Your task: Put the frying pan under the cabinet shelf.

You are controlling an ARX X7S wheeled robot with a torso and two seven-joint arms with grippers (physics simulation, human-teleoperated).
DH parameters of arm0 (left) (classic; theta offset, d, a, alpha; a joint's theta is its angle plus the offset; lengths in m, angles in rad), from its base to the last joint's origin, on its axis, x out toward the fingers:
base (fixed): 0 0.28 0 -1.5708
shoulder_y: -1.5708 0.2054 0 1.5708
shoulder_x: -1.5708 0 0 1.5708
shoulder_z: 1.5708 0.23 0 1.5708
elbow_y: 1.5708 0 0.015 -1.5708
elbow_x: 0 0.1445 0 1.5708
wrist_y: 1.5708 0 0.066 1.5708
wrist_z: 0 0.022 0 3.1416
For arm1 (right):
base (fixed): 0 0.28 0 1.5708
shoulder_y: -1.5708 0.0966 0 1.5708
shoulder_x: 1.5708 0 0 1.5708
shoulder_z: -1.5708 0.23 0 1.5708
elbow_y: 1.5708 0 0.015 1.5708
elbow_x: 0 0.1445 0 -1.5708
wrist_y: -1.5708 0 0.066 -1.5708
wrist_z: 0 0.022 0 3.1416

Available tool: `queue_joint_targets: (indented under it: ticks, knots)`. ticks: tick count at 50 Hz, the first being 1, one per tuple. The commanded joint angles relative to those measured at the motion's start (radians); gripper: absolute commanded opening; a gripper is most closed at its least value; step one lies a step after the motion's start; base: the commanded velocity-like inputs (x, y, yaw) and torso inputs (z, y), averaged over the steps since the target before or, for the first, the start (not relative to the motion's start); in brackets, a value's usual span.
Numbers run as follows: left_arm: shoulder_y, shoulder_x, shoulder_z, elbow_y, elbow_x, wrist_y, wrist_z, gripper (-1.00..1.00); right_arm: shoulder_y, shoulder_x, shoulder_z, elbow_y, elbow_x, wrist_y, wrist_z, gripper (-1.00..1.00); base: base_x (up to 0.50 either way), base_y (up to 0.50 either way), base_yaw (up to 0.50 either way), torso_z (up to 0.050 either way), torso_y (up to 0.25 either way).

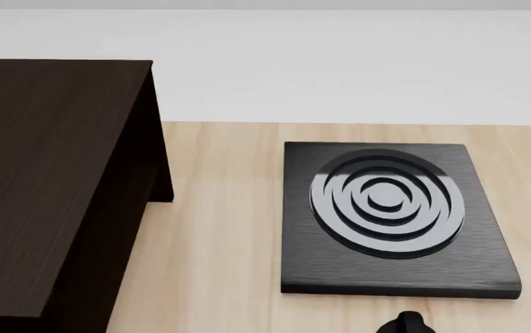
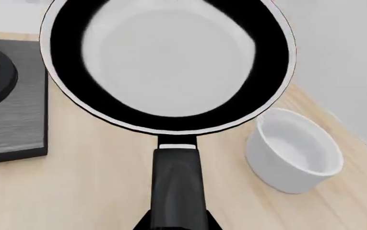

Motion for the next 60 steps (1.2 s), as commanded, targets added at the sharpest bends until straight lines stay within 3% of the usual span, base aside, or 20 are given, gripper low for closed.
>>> queue_joint_targets:
  ticks: [1,23,29,32,37,41,52,60]
  knots:
    - [-0.022,-0.016,-0.01,0.001,-0.01,-0.014,-0.002,1.0,0.076,0.096,-0.011,-0.137,0.007,0.1,-0.035,-1.0,0.0,0.0,0.0,0.0,0.0]
    - [-0.016,-0.035,-0.021,0.017,-0.028,-0.019,-0.016,1.0,0.278,0.268,-0.038,-0.376,0.115,0.401,-0.107,-1.0,0.0,0.0,0.0,0.001,0.001]
    - [-0.031,-0.041,-0.02,0.017,-0.033,-0.028,-0.017,1.0,0.372,0.322,-0.114,-0.403,0.168,0.46,-0.085,-1.0,0.0,0.0,0.0,0.0,0.002]
    - [-0.041,-0.046,-0.018,0.019,-0.035,-0.028,-0.017,1.0,0.416,0.378,-0.159,-0.398,0.292,0.461,-0.006,-1.0,0.0,0.0,0.0,0.0,0.0]
    - [-0.049,-0.052,-0.027,0.023,-0.04,-0.036,-0.02,1.0,0.497,0.495,-0.161,-0.344,0.735,0.46,0.309,-1.0,0.0,0.0,0.0,0.0,0.002]
    - [-0.048,-0.06,-0.031,0.031,-0.047,-0.04,-0.02,1.0,0.556,0.543,-0.194,-0.319,0.886,0.456,0.411,-1.0,0.0,0.0,0.0,0.0,0.0]
    - [-0.078,-0.079,-0.044,0.043,-0.065,-0.059,-0.021,1.0,0.95,0.607,-0.534,-0.241,1.12,0.449,0.57,-1.0,0.0,0.0,0.0,0.001,0.001]
    - [-0.149,-0.086,-0.026,0.005,-0.058,-0.028,-0.013,1.0,1.211,0.585,-0.773,-0.221,1.182,0.447,0.604,-1.0,0.0,0.0,0.0,0.0,0.003]
